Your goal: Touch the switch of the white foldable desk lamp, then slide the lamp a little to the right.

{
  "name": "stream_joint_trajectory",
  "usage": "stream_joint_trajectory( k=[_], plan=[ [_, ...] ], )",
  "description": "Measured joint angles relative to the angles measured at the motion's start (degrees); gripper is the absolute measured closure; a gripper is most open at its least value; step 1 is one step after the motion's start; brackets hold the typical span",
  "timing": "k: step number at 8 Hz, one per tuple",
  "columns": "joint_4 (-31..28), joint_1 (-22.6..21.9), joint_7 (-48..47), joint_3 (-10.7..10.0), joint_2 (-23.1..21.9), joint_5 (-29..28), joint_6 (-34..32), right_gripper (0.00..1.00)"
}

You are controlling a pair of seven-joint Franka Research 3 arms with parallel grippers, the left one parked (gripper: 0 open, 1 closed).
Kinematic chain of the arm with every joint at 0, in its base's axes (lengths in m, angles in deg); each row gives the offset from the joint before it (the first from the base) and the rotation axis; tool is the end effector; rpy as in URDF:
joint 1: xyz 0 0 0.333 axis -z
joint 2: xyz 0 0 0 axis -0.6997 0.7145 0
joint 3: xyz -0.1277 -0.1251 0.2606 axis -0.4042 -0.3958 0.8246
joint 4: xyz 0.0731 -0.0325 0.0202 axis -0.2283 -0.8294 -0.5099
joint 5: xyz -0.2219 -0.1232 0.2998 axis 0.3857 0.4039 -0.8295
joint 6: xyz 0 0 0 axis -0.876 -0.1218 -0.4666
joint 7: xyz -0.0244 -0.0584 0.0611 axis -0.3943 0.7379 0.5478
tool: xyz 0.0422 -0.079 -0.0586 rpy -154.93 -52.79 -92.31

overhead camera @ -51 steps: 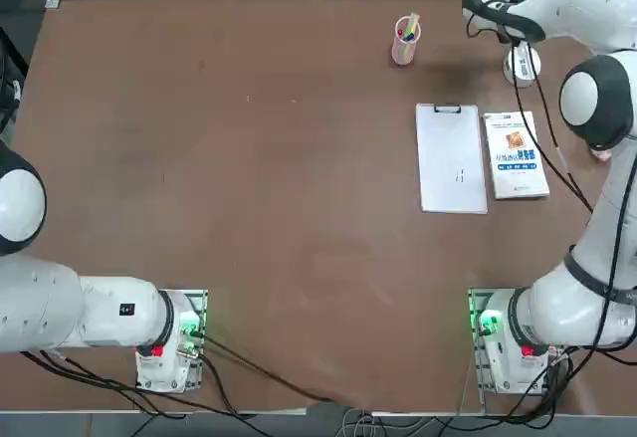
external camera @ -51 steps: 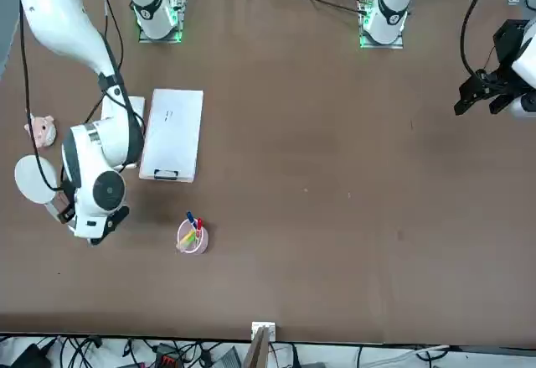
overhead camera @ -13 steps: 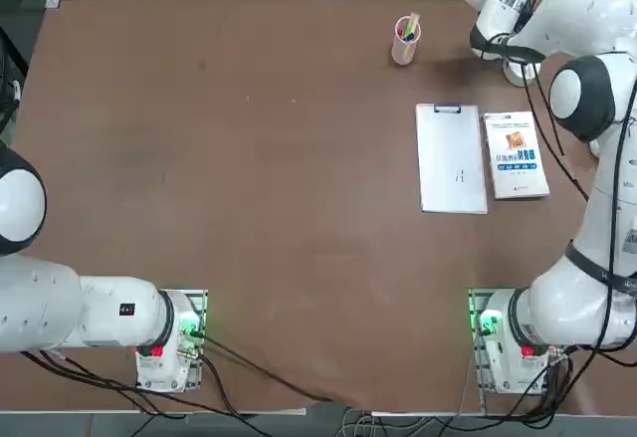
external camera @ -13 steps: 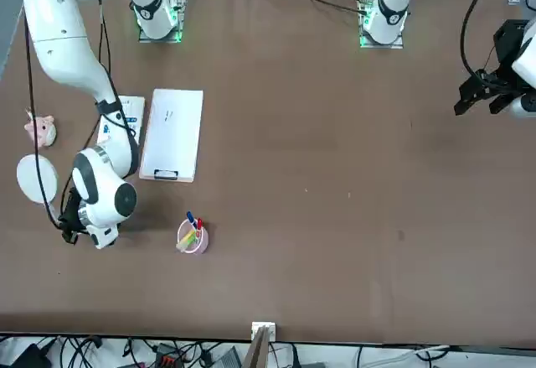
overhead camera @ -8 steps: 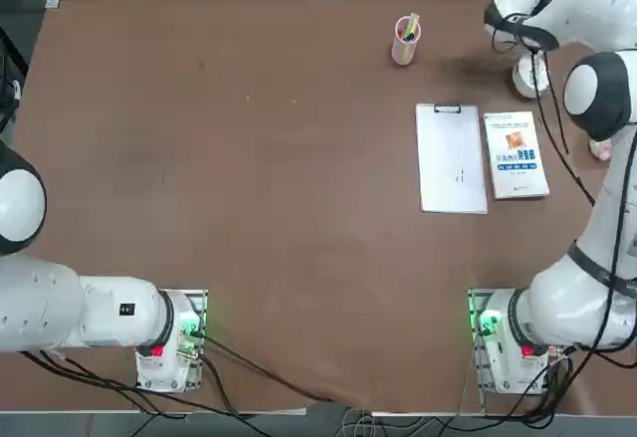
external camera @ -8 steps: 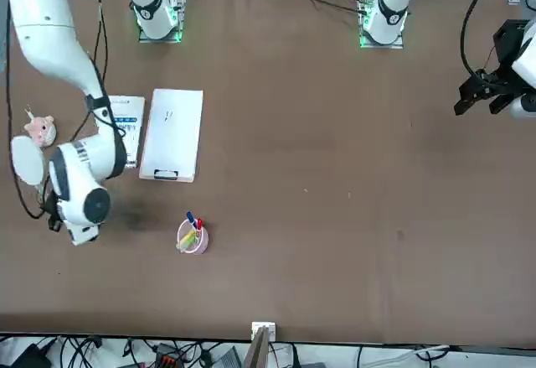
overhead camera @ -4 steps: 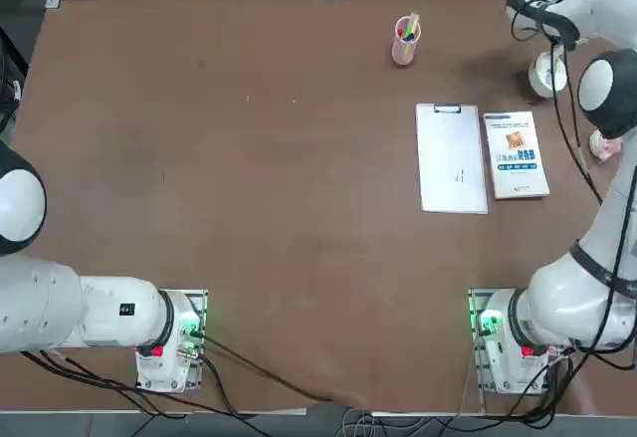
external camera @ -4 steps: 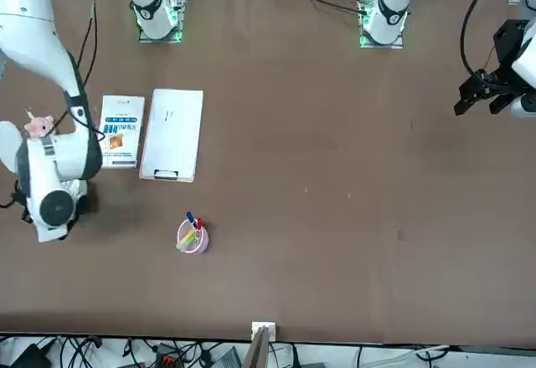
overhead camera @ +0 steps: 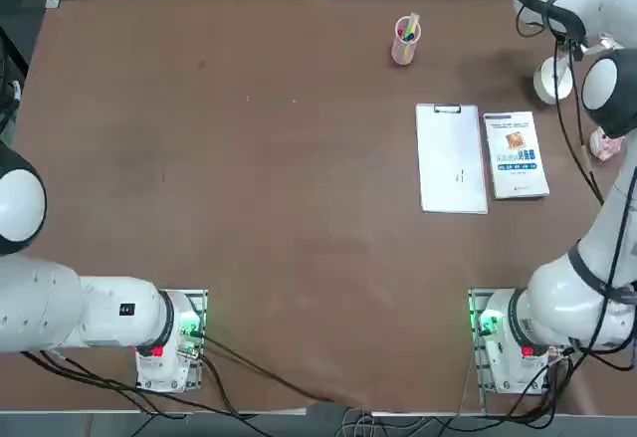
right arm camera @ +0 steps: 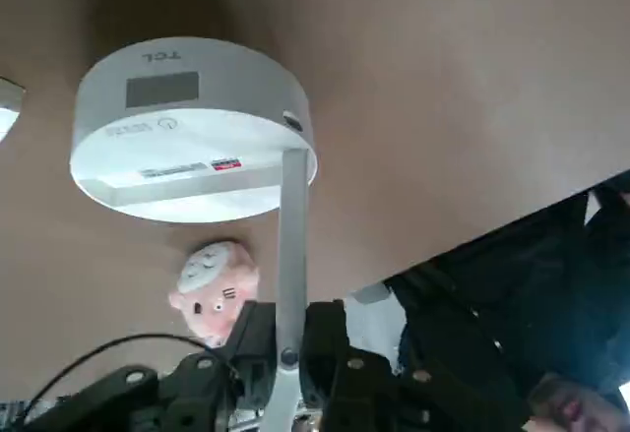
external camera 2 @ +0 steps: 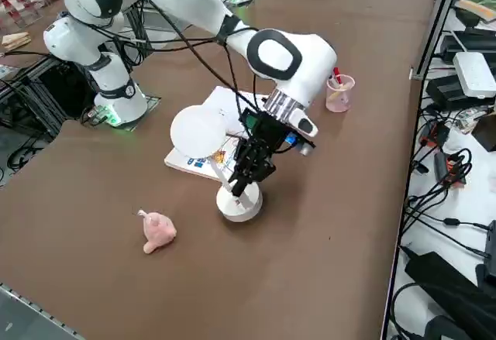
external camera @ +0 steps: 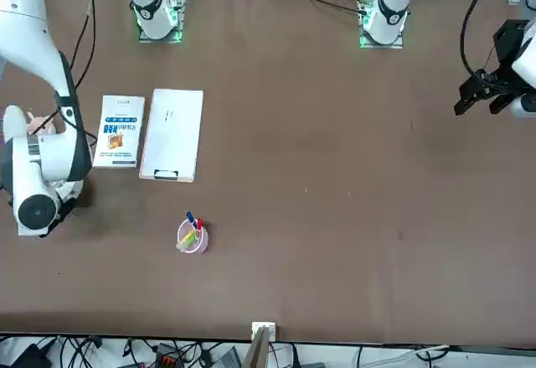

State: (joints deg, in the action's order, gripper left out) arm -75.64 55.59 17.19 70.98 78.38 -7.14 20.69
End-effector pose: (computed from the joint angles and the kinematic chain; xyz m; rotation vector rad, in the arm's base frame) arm 0.6848 -0.1515 0.2700 2.2547 0.8977 -0.8757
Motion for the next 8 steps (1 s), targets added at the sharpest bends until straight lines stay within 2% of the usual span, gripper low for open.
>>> stream_joint_trajectory(
  k=[5, 6, 8],
  plan=[
    [0.0, 0.1, -4.1, 0.0, 2.0, 0.0, -0.6, 0.85],
    [0.0, 0.1, -4.4, 0.0, 2.0, 0.0, -0.6, 0.82],
    [0.0, 0.1, -4.4, 0.0, 2.0, 0.0, -0.6, 0.5]
  ],
)
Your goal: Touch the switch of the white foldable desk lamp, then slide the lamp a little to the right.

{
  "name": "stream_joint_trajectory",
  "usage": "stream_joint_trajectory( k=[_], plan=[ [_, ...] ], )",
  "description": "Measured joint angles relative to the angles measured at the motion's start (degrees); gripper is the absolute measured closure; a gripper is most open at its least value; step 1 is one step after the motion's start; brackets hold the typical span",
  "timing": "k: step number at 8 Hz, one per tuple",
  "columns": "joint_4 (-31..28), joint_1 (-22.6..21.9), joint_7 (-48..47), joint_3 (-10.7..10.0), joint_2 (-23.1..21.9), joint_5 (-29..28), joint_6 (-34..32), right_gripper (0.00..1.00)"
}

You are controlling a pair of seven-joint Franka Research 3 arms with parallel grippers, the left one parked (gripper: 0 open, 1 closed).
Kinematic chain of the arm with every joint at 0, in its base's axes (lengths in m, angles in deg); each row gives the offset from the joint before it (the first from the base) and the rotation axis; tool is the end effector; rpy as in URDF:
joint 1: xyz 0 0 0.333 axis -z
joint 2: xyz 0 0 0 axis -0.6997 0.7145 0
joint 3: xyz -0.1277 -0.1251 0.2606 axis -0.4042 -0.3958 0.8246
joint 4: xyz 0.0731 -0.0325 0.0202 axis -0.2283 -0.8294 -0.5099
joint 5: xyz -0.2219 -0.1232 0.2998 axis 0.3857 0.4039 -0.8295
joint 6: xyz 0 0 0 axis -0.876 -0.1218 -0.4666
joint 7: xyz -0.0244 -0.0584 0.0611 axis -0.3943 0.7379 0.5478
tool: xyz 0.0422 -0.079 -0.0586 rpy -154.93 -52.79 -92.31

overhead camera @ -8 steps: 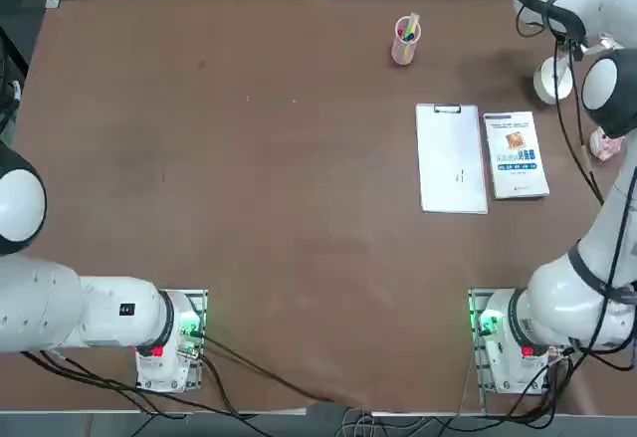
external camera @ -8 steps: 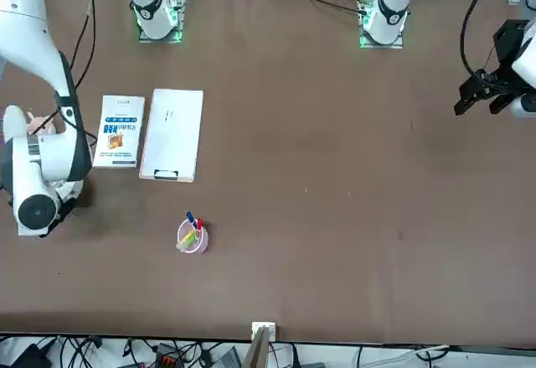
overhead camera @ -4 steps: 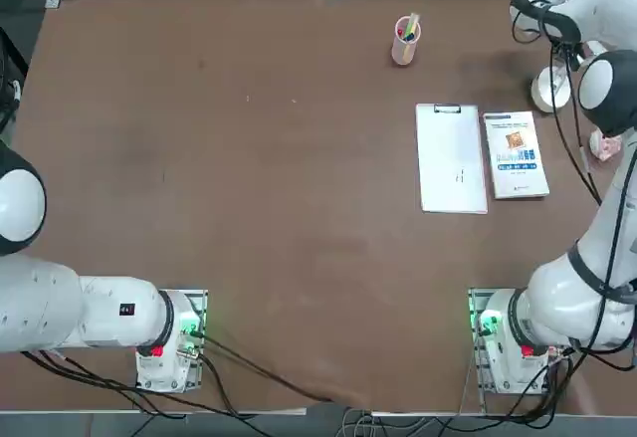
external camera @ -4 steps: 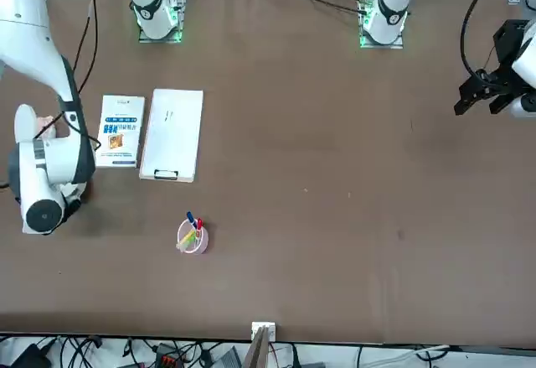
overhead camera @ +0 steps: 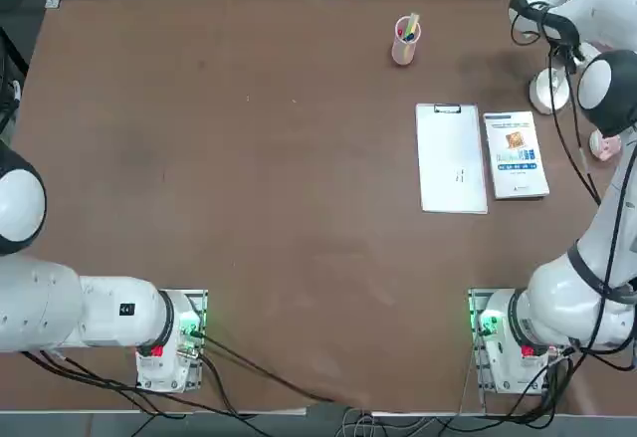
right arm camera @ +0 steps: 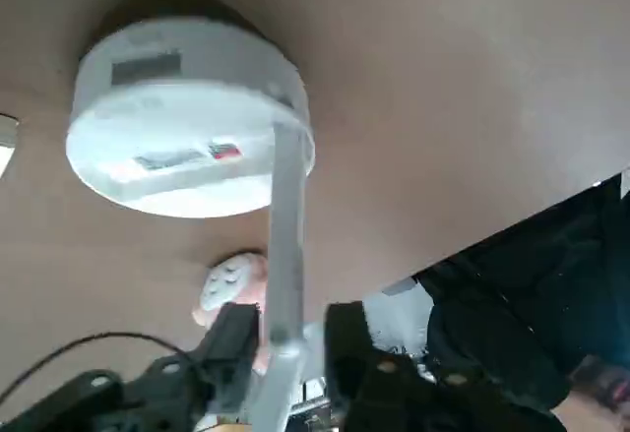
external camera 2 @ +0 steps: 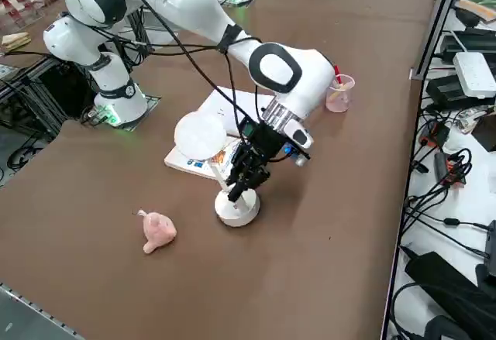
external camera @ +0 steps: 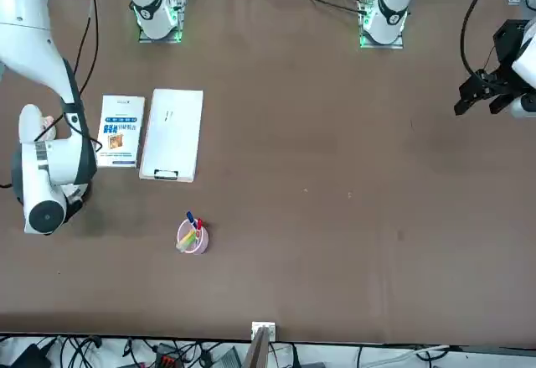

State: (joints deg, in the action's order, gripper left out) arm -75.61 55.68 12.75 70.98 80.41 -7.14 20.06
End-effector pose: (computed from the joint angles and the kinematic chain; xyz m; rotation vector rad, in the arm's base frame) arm 0.6806 -0.1527 0.2455 2.2702 0.8166 -0.8947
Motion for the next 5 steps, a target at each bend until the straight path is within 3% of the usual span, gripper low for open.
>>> stream_joint_trajectory(
  k=[1, 5],
  plan=[
    [0.0, 0.0, 0.0, 0.0, 0.0, 0.0, 0.0, 0.39],
    [0.2, -0.7, -1.0, 0.2, 0.1, 0.0, 0.3, 0.21]
  ],
)
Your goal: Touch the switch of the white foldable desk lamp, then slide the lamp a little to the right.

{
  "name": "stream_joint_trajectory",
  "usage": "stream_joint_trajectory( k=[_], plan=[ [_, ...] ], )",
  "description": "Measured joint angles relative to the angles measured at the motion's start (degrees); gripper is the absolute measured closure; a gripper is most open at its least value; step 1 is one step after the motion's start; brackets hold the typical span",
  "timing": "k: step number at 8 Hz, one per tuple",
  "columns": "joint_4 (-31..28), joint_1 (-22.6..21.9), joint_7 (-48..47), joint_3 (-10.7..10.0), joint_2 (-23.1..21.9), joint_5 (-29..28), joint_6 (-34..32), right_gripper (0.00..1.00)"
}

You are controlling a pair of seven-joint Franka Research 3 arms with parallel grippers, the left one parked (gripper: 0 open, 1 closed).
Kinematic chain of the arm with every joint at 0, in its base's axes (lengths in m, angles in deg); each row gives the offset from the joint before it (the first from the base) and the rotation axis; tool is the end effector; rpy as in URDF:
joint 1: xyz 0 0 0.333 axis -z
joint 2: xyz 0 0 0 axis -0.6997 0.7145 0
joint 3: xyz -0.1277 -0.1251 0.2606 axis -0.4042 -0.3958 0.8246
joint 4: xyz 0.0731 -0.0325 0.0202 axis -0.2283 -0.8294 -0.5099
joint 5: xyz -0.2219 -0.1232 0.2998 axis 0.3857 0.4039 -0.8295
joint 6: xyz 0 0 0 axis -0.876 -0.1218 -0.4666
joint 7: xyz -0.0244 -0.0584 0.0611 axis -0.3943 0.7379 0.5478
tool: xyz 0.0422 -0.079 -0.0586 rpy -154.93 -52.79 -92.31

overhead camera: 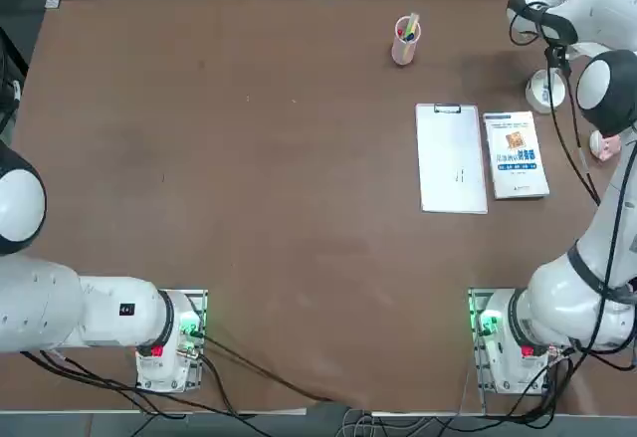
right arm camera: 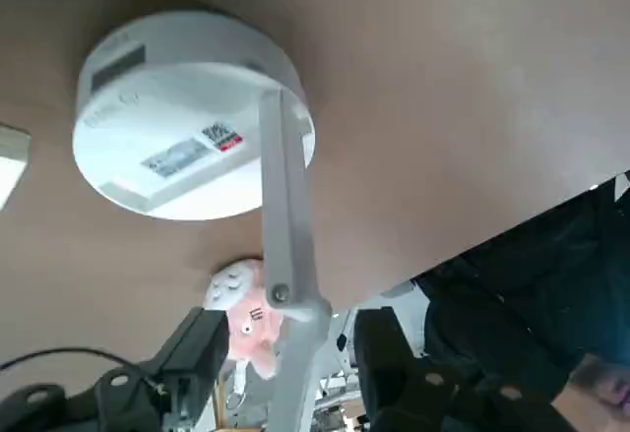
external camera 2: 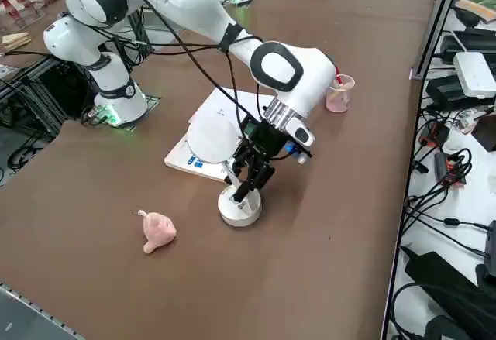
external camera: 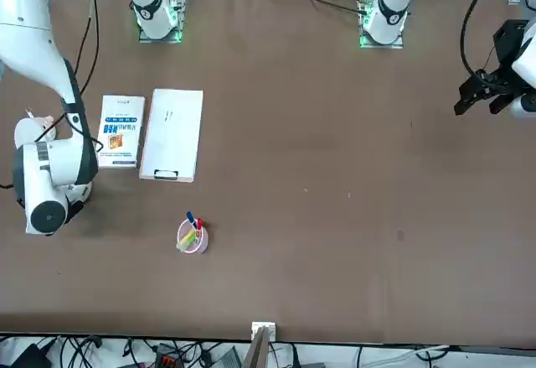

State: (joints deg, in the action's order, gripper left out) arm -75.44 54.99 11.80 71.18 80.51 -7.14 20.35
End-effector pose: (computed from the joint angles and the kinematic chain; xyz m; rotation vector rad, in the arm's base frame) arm 0.6840 -0.1425 0.2454 2.2686 0.8152 -0.8720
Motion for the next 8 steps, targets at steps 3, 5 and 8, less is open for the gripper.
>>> stream_joint_trajectory(
  k=[3, 5, 8],
  plan=[
    [1.8, -3.0, -0.6, 0.3, 0.0, 0.0, 0.2, 0.01],
    [3.6, -5.4, -0.6, 0.6, -0.1, 0.0, 0.2, 0.0],
    [7.5, -8.8, -0.6, 1.0, -1.0, -2.6, -1.3, 0.0]
  ],
)
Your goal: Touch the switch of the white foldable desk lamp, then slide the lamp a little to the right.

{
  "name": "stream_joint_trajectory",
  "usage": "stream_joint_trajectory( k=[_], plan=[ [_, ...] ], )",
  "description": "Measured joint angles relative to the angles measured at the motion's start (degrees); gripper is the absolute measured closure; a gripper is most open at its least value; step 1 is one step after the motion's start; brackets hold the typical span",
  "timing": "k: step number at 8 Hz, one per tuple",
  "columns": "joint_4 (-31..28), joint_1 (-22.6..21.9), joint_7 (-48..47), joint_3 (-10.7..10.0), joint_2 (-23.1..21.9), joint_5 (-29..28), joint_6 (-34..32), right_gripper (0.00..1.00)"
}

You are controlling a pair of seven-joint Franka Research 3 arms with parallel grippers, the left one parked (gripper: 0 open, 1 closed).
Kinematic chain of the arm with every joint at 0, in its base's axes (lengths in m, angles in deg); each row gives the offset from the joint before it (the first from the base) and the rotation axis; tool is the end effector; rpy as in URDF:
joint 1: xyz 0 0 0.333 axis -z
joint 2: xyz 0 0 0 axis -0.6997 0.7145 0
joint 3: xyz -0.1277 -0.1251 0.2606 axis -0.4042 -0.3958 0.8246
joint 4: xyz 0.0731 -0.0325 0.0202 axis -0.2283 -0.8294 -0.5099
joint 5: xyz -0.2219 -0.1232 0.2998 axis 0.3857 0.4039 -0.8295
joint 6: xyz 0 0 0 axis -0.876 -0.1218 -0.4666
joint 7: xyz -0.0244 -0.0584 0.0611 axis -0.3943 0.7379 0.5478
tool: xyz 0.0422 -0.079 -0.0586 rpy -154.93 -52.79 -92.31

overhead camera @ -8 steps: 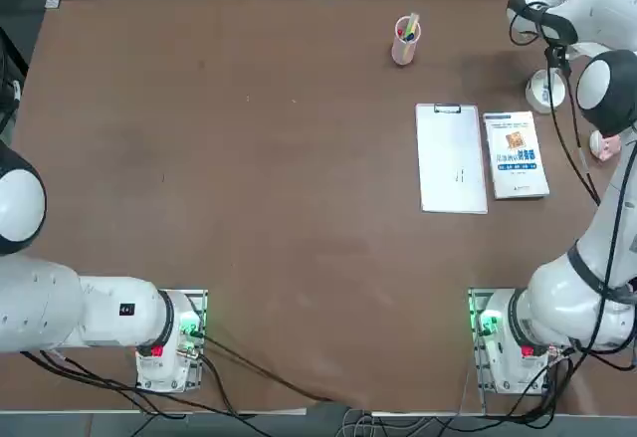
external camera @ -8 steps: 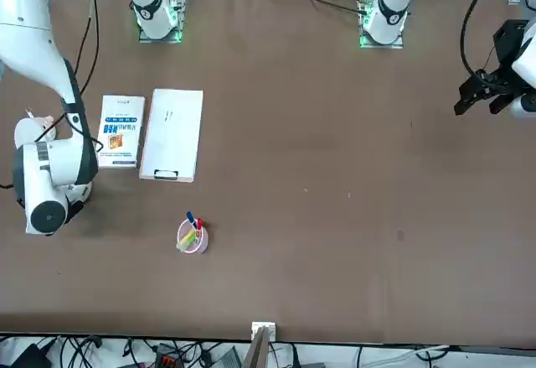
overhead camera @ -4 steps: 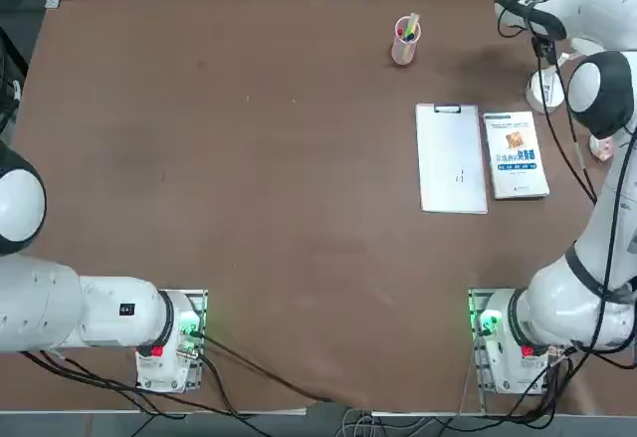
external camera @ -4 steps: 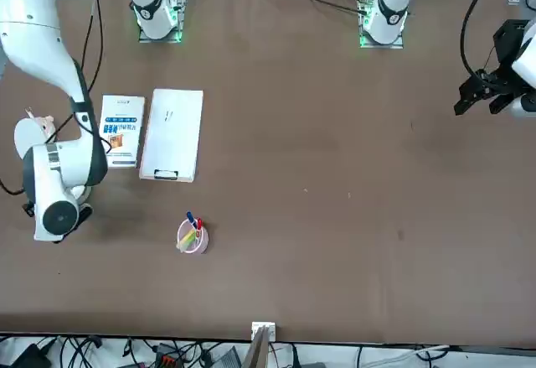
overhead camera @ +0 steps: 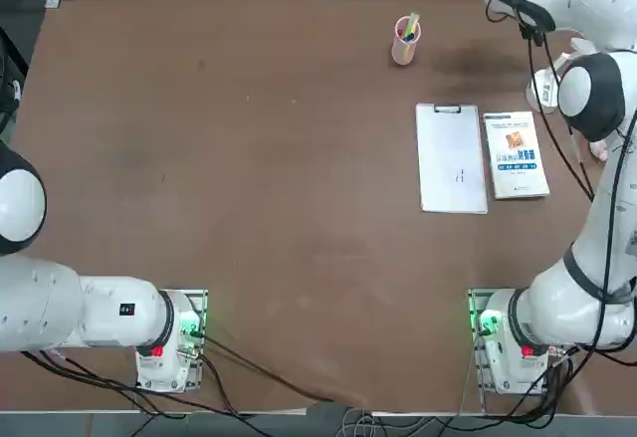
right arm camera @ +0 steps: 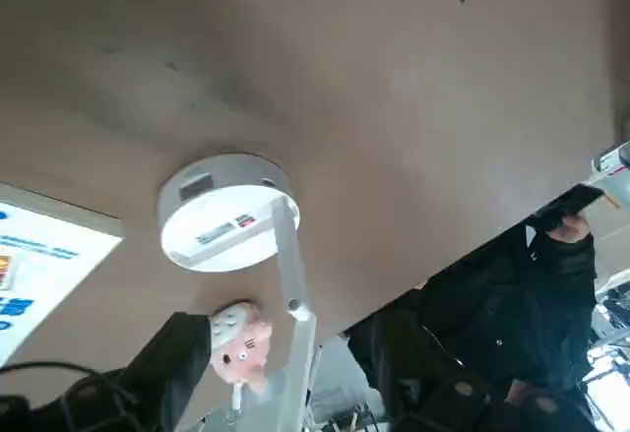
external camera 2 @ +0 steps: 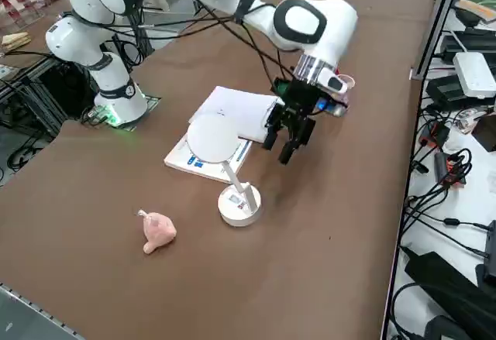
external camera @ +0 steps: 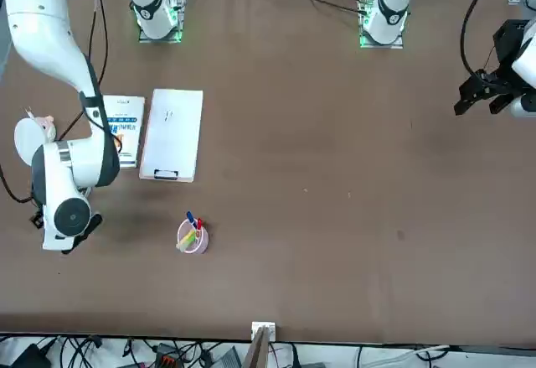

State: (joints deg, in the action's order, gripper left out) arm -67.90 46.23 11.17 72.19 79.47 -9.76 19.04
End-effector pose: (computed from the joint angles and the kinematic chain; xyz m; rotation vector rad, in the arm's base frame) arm 0.7227 -0.0291 0.3108 2.2642 0.8898 -0.6449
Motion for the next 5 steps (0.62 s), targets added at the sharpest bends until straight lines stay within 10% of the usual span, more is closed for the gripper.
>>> stream_joint_trajectory(
  k=[5],
  plan=[
    [3.0, -4.7, -0.1, 1.2, -10.6, -16.0, -8.3, 0.0]
  ],
)
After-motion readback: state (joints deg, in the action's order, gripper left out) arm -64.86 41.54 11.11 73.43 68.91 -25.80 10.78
